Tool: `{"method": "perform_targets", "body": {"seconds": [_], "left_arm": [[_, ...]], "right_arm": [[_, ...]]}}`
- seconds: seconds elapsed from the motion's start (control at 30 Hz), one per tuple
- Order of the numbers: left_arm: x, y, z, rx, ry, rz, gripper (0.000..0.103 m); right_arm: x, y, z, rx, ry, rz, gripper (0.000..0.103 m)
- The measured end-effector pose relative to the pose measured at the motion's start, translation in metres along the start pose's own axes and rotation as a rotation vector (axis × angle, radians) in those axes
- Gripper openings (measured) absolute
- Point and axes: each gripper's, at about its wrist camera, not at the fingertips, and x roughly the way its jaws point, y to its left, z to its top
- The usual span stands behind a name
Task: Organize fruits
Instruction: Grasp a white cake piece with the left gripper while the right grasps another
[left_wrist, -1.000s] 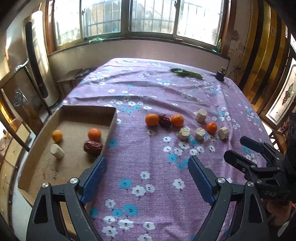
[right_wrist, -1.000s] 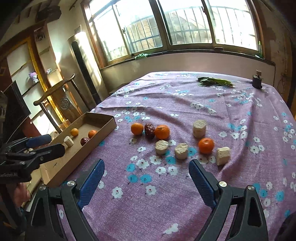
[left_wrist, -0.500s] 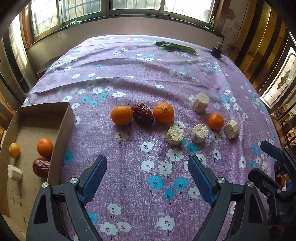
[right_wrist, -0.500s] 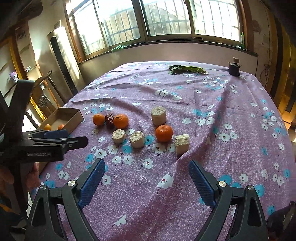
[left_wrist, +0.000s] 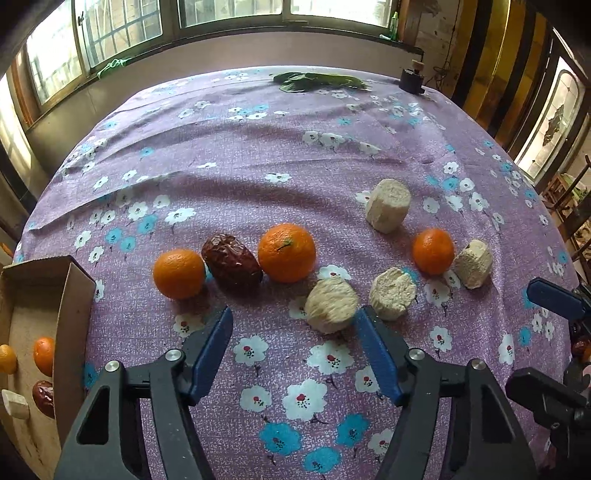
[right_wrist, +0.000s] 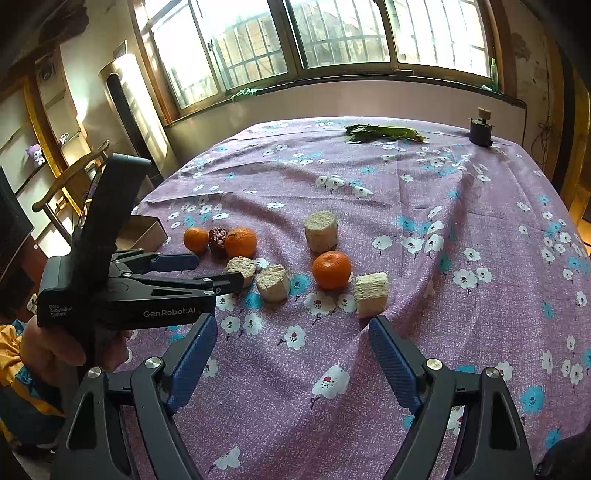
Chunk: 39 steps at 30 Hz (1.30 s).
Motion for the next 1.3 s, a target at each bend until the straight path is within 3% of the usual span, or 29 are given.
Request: {"method": "perform_targets", "body": {"seconds": [0.1,0.27,0.37,0.4,0.43,0.7,1.0,1.07,1.13,1.3], "left_arm": [[-0.001,-0.005,-0.002,0.019,-0.005,-0.033,0.069],[0.014,-0.005,-0.001,0.028,0.025,0.014,0.069],[0.016,-0.003,0.0,0.028,0.015,0.029,0.047],[0.015,-0.002,0.001,0.026,0.014,0.022,0.029],[0.014,-0.002,0.001,0.025,0.016,0.025,0.028],[-0.011,0.017,-0.011,-0.033,-0.019,0.048,0.028],[-0.037,0.033,-0.024,-0.054,-0.051,0.106,0.028],[-0.04,0.036,-0.026,-0.062,-0.05,0.101,0.028],[-0.044,0.038,-0.027,-0.068,-0.056,0.103,0.028],[-0.057,0.046,-0.032,-0.086,-0.074,0.111,0.028]], "right_arm": [[-0.002,-0.003,0.0,0.008,-0.009,0.004,0.088],[-0.001,-0.007,0.001,0.027,-0.011,0.011,0.088],[0.0,-0.005,0.001,0.017,-0.007,0.015,0.088],[0.002,-0.005,0.001,0.018,-0.003,0.016,0.088],[0.004,-0.005,0.001,0.017,0.003,0.017,0.086],[0.022,0.015,0.012,-0.036,0.032,0.025,0.081],[0.082,0.036,0.032,-0.125,0.13,-0.039,0.052],[0.092,0.033,0.031,-0.125,0.154,-0.037,0.038],[0.097,0.031,0.027,-0.138,0.162,-0.057,0.033],[0.079,0.034,0.025,-0.119,0.124,-0.04,0.033]]}}
